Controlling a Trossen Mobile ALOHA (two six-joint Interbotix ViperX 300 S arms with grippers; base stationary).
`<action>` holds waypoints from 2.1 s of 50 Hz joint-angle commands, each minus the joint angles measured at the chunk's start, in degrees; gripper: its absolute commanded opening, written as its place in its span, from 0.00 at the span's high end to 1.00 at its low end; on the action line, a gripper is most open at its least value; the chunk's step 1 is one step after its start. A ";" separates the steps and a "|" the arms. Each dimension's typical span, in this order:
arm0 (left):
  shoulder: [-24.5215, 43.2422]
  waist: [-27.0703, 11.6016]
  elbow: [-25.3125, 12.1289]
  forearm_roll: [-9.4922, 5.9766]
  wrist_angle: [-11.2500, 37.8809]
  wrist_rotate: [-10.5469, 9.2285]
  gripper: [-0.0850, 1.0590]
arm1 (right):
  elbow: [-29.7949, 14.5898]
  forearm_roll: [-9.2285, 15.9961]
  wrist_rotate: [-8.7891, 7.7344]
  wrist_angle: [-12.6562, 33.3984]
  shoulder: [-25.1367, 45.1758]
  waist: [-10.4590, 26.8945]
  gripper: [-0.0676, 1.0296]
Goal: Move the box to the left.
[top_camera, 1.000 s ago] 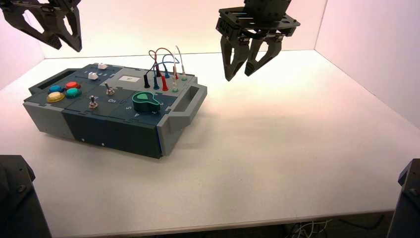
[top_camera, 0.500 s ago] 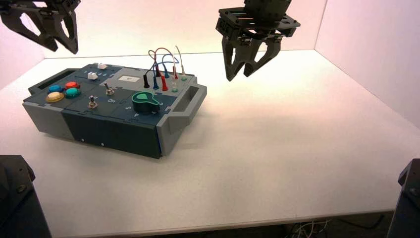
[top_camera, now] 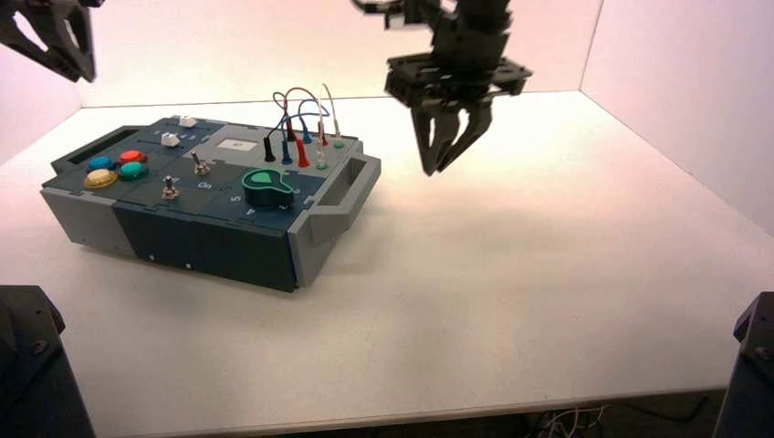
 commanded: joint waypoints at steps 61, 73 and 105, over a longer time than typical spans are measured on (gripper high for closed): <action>10.90 11.51 -7.65 0.09 -2.72 2.55 0.95 | -21.01 1.23 -1.14 7.82 14.24 6.94 0.83; 8.96 11.69 -8.09 0.09 -2.55 2.90 0.95 | -23.55 3.52 -1.85 8.35 15.38 8.35 0.83; 3.96 17.14 -8.26 -0.09 -2.11 2.90 0.95 | -32.43 6.86 -3.34 12.66 19.78 11.25 0.83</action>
